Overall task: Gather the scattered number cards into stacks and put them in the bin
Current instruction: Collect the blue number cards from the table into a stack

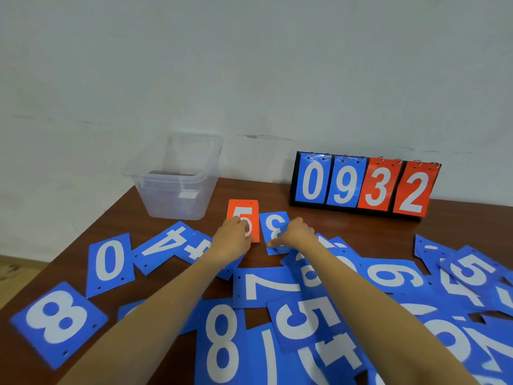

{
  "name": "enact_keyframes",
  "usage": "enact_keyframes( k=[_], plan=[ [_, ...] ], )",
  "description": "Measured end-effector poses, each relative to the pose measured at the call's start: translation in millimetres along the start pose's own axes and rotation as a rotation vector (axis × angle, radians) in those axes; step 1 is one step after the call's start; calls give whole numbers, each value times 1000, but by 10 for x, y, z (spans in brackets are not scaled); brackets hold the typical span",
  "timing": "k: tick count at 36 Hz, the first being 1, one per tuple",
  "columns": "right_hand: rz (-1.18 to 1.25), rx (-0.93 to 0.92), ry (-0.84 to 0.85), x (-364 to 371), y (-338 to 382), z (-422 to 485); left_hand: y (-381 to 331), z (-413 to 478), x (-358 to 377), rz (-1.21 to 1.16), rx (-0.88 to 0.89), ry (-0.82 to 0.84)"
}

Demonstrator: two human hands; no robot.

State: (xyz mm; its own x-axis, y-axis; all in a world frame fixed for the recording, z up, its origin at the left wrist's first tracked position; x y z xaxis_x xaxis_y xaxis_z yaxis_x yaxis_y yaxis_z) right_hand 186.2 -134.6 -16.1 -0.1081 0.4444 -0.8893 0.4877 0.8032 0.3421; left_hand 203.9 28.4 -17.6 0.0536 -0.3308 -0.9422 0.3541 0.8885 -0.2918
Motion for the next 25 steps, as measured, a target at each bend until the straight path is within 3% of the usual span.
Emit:
enact_keyframes(
  k=[5, 13, 17, 22, 25],
  plan=[
    [-37, 63, -55, -92, -53, 1, -59, -74, 20, 57, 22, 18],
    [-17, 155, -9, -171, -193, 93, -67, -137, 24, 34, -6, 49],
    [62, 110, -165, -229, -193, 95, -64, -128, 31, 30, -9, 46],
    [583, -121, -313, -322, -202, 49, -43, -87, -48, 29, 5, 93],
    [859, -296, -368, -513, -241, -242, -47, -71, -200, 41, 11, -15]
  ],
)
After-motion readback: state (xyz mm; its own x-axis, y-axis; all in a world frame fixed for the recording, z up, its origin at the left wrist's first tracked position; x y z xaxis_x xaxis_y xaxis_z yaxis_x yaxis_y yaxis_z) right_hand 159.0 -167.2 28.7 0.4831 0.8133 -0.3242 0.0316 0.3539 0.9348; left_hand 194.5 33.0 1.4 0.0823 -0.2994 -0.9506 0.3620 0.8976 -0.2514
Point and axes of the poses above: each hand's wrist, its own z-axis towards the middle knuckle, its own x-axis out of the palm, y = z × x, the point moved 4 cm from there along z, towards the middle knuckle, and after that the axes turned 4 degrees about -y, right-handed, at the moved point
